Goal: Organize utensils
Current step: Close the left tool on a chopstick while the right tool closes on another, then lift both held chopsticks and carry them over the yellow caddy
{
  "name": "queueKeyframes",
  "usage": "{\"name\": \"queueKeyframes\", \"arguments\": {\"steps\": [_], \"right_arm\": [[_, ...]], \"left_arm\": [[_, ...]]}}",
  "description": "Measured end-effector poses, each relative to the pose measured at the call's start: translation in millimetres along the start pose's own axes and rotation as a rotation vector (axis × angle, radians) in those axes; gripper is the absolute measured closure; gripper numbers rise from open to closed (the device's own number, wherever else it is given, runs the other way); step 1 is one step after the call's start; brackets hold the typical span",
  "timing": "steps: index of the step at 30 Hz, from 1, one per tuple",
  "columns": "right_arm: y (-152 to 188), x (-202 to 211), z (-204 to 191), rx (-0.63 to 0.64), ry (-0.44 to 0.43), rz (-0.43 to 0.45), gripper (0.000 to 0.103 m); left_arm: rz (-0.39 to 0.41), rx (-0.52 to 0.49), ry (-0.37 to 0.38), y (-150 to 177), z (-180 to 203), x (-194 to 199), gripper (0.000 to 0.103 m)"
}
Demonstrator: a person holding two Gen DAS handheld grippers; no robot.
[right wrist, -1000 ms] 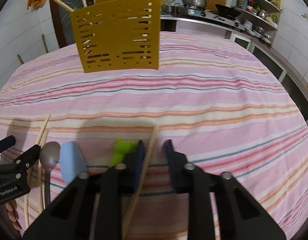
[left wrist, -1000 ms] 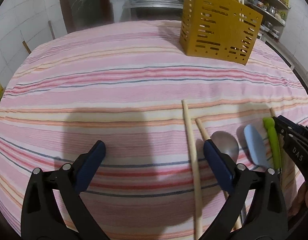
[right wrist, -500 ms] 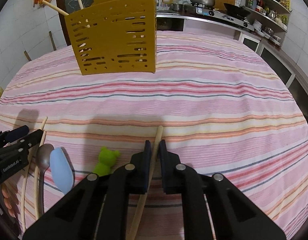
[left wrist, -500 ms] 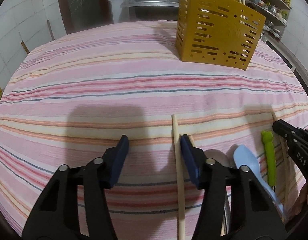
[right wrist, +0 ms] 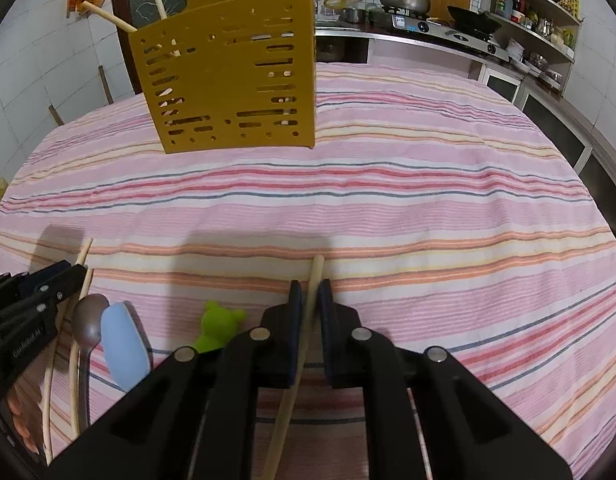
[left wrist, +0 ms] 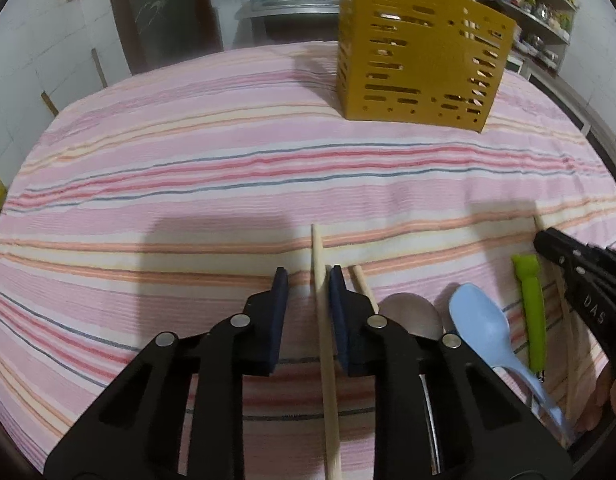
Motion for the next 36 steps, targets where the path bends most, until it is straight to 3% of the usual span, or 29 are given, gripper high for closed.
{"name": "queueKeyframes", "arguments": {"steps": [7,20,28,36], "right_arm": [[-2.7,0.6,3.1,-0.028,-0.028,0.011,0.094],[-11.1,22.1,11.3,-0.04,-0.043,0.112,0.097],[-23.5,43.7,19.1,-0.083,-0.084,0.212,0.097],[-42.5,79.9,31.8,-0.141,-0.127,0.376,0.097]], "left_arm": [[-0.009,0.039,0.035,-5.4,-5.4,-3.9,0.097],[0.078,0.07,0.054,-11.5,-17.4,13.7,0.099],[0.231,0.076,0.042,-26.7,-27.0,57.2,0.099],[0.402,0.11,0.057,-46.1,-41.7,106.4,0.099]]}}
Point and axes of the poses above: each gripper's, at about its wrist camera, not at the fingertips, and x roughly against the way its jaws point, z to its right, y to its underside, the point moved 5 cm from there along -x, roughly the way its jaws point, and after that the axes turned 4 degrees about z, right-handed, at the moved point
